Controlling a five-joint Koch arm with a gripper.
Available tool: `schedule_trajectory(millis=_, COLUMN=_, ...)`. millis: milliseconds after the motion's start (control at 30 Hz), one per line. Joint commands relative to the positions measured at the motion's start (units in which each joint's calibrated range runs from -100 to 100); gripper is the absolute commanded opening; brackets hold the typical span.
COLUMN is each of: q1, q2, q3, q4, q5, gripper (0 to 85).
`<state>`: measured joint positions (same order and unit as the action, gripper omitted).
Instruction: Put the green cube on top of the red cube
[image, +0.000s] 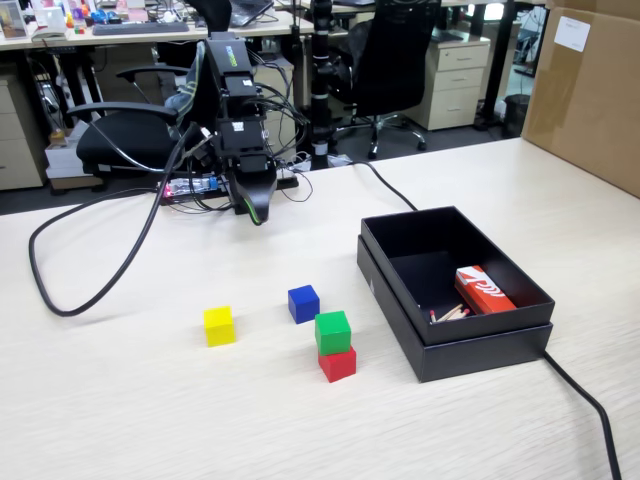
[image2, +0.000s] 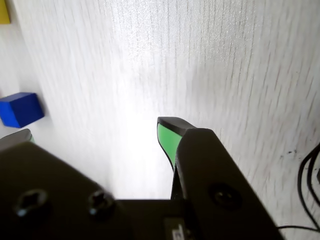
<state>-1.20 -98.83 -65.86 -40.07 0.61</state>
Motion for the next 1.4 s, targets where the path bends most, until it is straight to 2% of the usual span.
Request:
schedule_trajectory(millis=0, q1=0.00, q2=-1.17, q3=-3.31, q4=8.75, q5=0.00, gripper=49.1)
schedule_trajectory(millis=167, q1=0.39, q2=-1.05, q3=-13.83, q4=19.98, q5=-0.63, gripper=49.1)
schedule_trajectory(millis=367, q1=0.49, q2=-1.05, q3=-22.26, q4=26.38, q5=-1.22, gripper=50.5)
schedule_trajectory(millis=733, q1=0.39, q2=-1.17, q3=-26.25, q4=26.55, q5=-3.96, gripper=50.7)
schedule_trajectory(millis=1367, q1=0.29, q2=-1.17, q3=-26.07, q4=26.55, q5=-4.00, gripper=50.1)
